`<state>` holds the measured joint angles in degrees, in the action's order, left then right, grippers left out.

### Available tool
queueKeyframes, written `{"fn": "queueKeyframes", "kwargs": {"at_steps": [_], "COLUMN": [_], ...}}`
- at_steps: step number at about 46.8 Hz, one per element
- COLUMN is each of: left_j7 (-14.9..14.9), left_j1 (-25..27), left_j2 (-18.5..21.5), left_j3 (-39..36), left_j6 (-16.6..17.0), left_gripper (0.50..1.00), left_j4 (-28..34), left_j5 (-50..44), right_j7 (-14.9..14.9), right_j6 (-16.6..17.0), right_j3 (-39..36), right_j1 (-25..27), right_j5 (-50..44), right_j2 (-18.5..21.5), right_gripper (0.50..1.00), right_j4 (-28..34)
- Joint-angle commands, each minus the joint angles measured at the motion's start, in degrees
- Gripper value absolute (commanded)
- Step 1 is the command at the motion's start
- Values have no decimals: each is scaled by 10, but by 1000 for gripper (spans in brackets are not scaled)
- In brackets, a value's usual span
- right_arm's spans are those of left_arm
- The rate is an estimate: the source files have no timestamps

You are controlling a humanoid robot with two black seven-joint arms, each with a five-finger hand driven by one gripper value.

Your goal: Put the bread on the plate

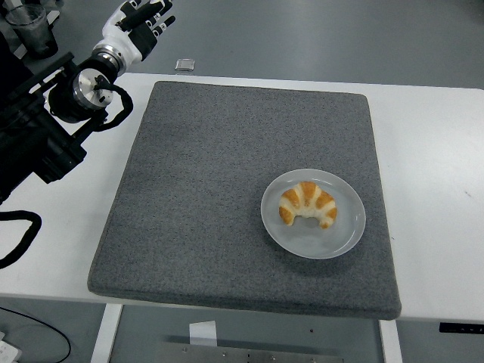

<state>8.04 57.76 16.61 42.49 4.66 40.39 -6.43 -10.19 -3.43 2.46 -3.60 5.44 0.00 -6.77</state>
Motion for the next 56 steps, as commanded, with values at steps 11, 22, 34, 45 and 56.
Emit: {"fn": "queueKeyframes", "kwargs": {"at_steps": [11, 22, 34, 45, 56], "left_j7": [3, 4, 4, 4, 4], "left_j1": [-44, -49, -49, -48, -47], "left_j2": [-4, -11, -29, -30, -38], "left_j3": [54, 72, 66, 65, 63], "left_j6": [-8, -12, -22, -21, -20], "left_gripper": [1000, 1000, 1000, 1000, 1000], "left_j4": [-3, -47, -77, -77, -77], "left_j5": [4, 5, 5, 5, 5], "right_j7": [0, 0, 0, 0, 0], "right_j6": [0, 1, 1, 1, -1], "right_j3": [-1, -1, -2, -3, -8], "right_j1": [0, 0, 2, 3, 8], "right_j5": [1, 2, 3, 5, 10], "right_j2": [0, 0, 0, 0, 0], "right_gripper": [932, 932, 932, 932, 932], "right_j4": [0, 0, 0, -1, 0]}}
